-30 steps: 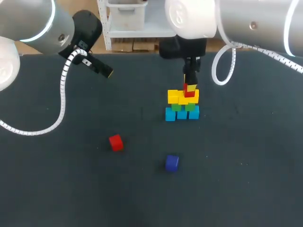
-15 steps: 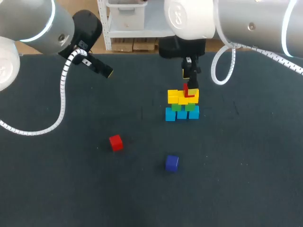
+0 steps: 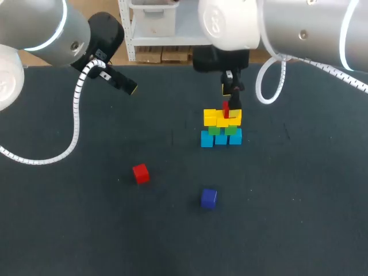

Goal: Place the blue cubes, place green cubes on the blue cubes, place the yellow cubes on the green cubes, then place the red cubes on the yellow cubes, and place purple cube on the red cubes.

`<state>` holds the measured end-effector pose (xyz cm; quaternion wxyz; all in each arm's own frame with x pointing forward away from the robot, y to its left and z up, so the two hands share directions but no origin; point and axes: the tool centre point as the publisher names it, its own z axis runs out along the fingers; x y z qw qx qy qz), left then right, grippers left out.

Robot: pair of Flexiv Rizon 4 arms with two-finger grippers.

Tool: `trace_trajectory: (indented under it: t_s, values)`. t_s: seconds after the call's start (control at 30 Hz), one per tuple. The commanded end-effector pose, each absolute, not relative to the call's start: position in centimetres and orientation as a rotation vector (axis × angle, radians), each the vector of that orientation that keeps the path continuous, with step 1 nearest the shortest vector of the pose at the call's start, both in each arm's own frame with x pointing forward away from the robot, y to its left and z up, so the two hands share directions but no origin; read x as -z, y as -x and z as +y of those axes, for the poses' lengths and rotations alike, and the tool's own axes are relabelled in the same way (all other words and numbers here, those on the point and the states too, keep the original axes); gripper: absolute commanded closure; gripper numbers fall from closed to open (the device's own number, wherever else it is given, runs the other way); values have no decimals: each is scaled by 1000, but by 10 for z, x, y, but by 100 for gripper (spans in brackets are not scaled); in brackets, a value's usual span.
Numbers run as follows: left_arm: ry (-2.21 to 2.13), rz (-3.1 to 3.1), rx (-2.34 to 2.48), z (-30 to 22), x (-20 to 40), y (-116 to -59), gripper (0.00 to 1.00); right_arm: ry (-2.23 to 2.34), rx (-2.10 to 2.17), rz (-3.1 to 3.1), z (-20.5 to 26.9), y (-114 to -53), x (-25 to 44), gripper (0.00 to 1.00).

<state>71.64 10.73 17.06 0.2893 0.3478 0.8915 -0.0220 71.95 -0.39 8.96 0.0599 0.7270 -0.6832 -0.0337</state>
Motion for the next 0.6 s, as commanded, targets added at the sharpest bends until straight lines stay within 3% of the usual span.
trace_trajectory:
  t_s: [0.03, 0.6]
  values:
    - [-932, 2377, 64, 109, -171, -717, 0, -2201, 102, -2067, -4, -720, -88, 0]
    - [-932, 2377, 64, 109, -171, -717, 0, -2200, 96, -2063, -5, -721, -85, 2]
